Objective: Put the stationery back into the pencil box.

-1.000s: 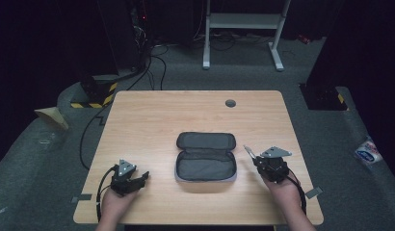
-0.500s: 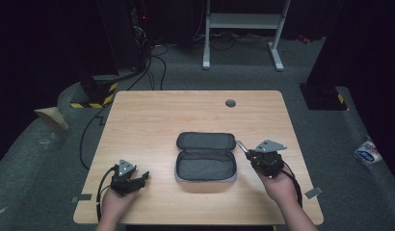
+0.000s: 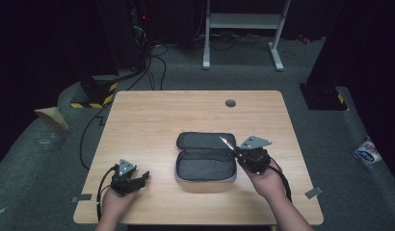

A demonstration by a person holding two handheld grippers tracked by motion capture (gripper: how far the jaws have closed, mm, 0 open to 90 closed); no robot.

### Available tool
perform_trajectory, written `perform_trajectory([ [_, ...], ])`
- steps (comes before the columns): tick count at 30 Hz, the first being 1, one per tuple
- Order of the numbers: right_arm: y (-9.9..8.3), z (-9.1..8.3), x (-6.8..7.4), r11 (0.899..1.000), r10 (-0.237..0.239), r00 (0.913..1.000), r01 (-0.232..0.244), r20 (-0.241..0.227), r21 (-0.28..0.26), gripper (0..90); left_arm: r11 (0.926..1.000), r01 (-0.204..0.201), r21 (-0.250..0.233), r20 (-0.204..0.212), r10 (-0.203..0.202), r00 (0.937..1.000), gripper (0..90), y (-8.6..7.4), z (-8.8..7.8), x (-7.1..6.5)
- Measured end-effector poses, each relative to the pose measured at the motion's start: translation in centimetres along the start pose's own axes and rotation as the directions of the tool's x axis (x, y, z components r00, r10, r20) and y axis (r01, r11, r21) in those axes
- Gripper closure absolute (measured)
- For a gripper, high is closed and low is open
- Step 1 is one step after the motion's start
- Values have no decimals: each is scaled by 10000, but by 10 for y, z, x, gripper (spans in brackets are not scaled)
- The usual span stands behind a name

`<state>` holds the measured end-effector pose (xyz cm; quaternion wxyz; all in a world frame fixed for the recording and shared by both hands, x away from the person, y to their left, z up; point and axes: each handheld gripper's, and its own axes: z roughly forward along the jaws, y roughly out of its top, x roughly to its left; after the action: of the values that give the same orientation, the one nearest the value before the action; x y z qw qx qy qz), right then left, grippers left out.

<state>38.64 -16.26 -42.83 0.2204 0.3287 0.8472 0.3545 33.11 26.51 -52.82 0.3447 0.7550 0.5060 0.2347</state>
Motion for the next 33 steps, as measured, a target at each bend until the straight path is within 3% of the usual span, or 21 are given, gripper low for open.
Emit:
perform_trajectory([
  [17, 20, 22, 27, 9971, -724, 9962, 734, -481, 186, 783, 10000, 4, 13, 40, -4, 10000, 377, 0, 0, 0],
  [33, 32, 41, 55, 9916, -1259, 9858, 1282, -1111, 142, 783, 10000, -10, 0, 38, 10, 10000, 375, 0, 0, 0],
])
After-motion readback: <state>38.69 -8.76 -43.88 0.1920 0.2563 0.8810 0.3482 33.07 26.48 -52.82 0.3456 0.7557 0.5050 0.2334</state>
